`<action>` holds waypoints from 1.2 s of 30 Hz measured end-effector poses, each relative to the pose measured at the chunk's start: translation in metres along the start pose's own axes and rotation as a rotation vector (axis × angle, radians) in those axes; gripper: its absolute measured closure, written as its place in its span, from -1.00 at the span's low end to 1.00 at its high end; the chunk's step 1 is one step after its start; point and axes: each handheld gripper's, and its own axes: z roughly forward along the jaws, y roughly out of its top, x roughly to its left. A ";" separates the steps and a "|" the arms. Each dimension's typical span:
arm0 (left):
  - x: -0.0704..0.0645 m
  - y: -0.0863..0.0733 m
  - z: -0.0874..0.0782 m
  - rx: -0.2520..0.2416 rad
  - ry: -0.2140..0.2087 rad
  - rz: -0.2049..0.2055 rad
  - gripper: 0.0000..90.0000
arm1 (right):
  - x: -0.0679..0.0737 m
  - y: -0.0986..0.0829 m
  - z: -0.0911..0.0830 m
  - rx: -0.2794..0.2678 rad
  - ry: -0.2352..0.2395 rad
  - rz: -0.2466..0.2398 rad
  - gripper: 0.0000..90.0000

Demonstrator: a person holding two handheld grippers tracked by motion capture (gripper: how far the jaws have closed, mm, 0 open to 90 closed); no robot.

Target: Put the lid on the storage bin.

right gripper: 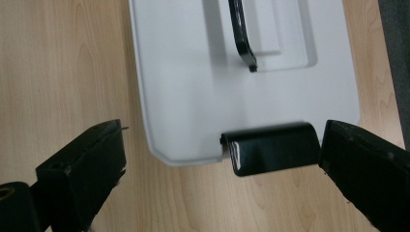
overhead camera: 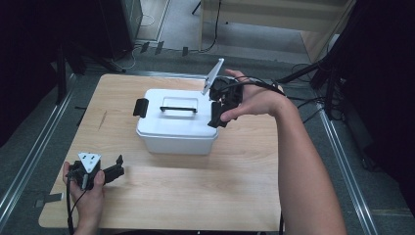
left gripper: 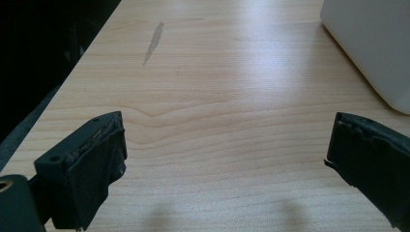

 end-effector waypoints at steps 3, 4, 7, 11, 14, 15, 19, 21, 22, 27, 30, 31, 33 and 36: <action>0.000 0.000 0.000 -0.006 -0.002 -0.001 -0.97 | 0.001 -0.010 -0.003 -0.003 -0.007 0.016 -0.95; 0.000 0.000 0.000 -0.007 -0.003 0.000 -0.97 | 0.001 -0.013 -0.004 -0.006 -0.009 0.016 -0.95; 0.000 0.000 0.000 -0.005 -0.009 0.002 -0.97 | 0.003 -0.023 -0.007 -0.007 -0.010 0.032 -0.95; 0.000 0.000 0.000 -0.004 -0.011 0.005 -0.97 | 0.004 -0.036 -0.009 -0.011 -0.009 0.044 -0.95; 0.000 0.000 0.000 -0.004 -0.012 0.006 -0.97 | 0.005 -0.046 -0.010 -0.023 -0.017 0.056 -0.95; 0.000 0.000 0.000 -0.004 -0.012 0.006 -0.97 | 0.006 -0.049 -0.010 -0.026 -0.020 0.054 -0.95; 0.000 0.000 0.000 -0.005 -0.020 0.008 -0.97 | 0.010 -0.061 -0.010 -0.037 -0.030 0.066 -0.95; 0.000 0.000 0.000 -0.005 -0.021 0.006 -0.97 | 0.011 -0.068 -0.009 -0.040 -0.032 0.072 -0.96; 0.000 0.000 0.000 -0.005 -0.021 0.006 -0.97 | 0.012 -0.071 -0.008 -0.038 -0.035 0.079 -0.96; 0.000 0.000 0.000 -0.004 -0.023 0.004 -0.97 | 0.016 -0.085 -0.004 -0.042 -0.044 0.089 -0.96; 0.000 -0.001 0.000 -0.002 -0.024 0.006 -0.97 | 0.019 -0.091 -0.001 -0.043 -0.047 0.093 -0.96; 0.000 0.000 0.000 -0.002 -0.024 0.006 -0.97 | 0.020 -0.093 0.000 -0.041 -0.049 0.096 -0.96; 0.000 0.000 0.000 -0.002 -0.024 0.005 -0.97 | 0.021 -0.098 0.001 -0.047 -0.054 0.100 -0.96; 0.000 0.000 0.000 -0.002 -0.024 0.005 -0.97 | 0.024 -0.105 0.004 -0.050 -0.057 0.109 -0.96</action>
